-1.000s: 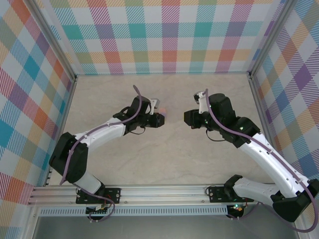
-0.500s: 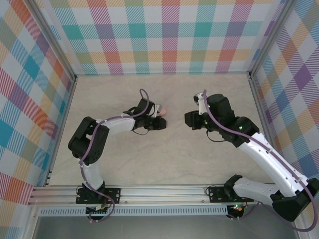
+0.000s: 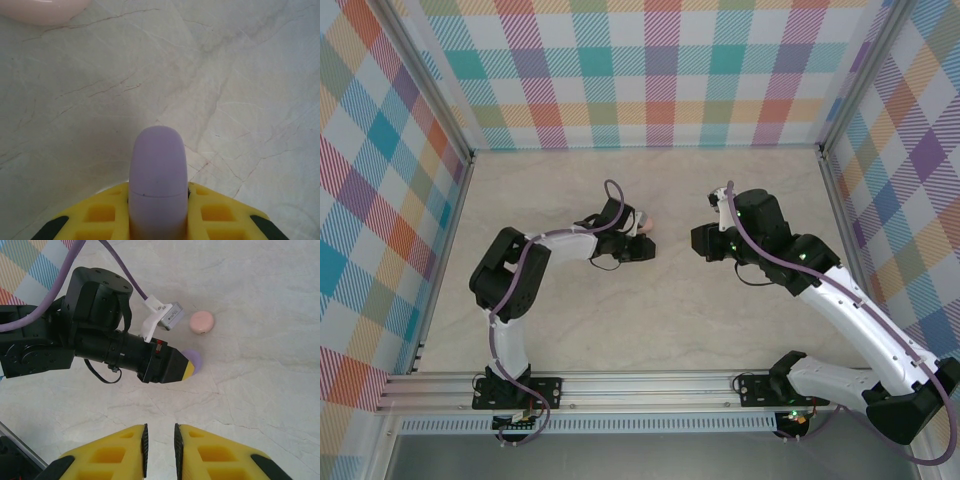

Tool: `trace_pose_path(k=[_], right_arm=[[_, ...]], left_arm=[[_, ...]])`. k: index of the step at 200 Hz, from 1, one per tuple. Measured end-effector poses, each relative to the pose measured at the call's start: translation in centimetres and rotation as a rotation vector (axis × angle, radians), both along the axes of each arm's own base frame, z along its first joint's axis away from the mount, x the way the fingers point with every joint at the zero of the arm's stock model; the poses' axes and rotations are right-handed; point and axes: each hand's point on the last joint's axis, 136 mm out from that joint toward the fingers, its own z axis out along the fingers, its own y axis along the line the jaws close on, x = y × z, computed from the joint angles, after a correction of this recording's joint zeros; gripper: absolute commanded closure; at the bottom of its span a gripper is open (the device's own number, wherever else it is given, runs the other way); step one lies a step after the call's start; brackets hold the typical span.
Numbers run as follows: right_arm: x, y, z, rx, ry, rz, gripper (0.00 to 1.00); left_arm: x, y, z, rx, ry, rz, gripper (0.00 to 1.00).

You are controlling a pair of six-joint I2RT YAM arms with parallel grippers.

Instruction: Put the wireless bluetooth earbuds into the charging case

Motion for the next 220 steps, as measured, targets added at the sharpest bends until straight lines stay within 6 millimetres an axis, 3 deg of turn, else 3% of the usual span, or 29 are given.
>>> trace_pose_path(k=[18,72,104,142,220], right_arm=[[0.0,0.0,0.0,-0.001,0.0,-0.001,0.77],[0.3,-0.8,-0.4,-0.032,-0.003,-0.037,0.71],[1.0,-2.5,-1.1,-0.104,-0.01,-0.118,0.66],[2.4,-5.4,-2.7,-0.233,-0.046,-0.26,0.65],[4.5,-13.0,-8.7,-0.525,-0.137,-0.54,0.6]], left_arm=[[-0.1,0.3,-0.4,0.016,0.011,0.006,0.79],[0.1,0.8,-0.8,0.056,0.015,0.021,0.4],[0.4,1.2,-0.4,0.092,-0.012,0.017,0.28],[0.1,3.5,0.8,0.203,-0.049,0.034,0.23],[0.7,9.1,8.5,0.416,-0.299,0.11,0.22]])
